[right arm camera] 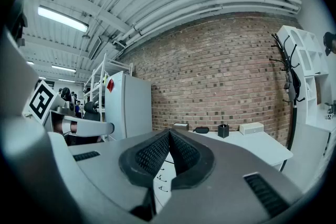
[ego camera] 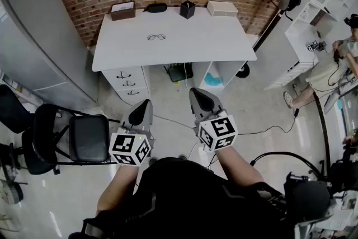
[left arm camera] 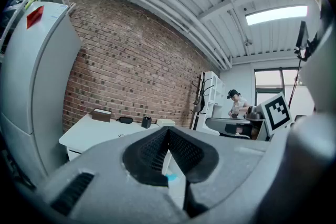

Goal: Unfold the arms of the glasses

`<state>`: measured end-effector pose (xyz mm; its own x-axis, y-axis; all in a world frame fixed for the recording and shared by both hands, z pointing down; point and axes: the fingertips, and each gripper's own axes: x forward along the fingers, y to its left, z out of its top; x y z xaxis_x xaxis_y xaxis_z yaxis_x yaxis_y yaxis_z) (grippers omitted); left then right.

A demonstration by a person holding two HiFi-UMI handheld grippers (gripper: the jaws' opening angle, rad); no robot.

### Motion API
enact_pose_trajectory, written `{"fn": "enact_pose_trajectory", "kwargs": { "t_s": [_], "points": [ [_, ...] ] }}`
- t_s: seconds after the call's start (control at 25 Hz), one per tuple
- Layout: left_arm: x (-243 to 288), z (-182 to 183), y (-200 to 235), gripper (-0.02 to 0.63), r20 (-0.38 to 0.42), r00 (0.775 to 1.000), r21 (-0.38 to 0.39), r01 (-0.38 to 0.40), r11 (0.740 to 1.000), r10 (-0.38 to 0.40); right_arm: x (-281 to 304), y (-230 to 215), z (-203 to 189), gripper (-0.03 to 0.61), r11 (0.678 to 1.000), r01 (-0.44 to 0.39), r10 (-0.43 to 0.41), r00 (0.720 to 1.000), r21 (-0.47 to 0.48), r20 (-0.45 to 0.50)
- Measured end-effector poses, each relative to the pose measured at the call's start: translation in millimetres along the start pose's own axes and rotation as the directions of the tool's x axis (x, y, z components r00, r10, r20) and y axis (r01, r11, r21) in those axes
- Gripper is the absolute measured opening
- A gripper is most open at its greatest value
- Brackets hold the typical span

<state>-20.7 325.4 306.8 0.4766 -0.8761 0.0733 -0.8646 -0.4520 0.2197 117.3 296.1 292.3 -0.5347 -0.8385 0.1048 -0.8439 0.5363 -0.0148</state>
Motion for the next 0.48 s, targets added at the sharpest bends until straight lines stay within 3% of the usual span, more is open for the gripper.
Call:
{"fn": "enact_pose_trajectory", "kwargs": {
  "t_s": [0.48],
  "points": [
    [-2.0, 1.0, 2.5, 0.008, 0.003, 1.0, -0.019, 0.002, 1.0, -0.002, 0.0, 7.4, -2.2, 0.008, 1.0, 0.001, -0.001, 1.0, -0.005, -0.005]
  ]
}}
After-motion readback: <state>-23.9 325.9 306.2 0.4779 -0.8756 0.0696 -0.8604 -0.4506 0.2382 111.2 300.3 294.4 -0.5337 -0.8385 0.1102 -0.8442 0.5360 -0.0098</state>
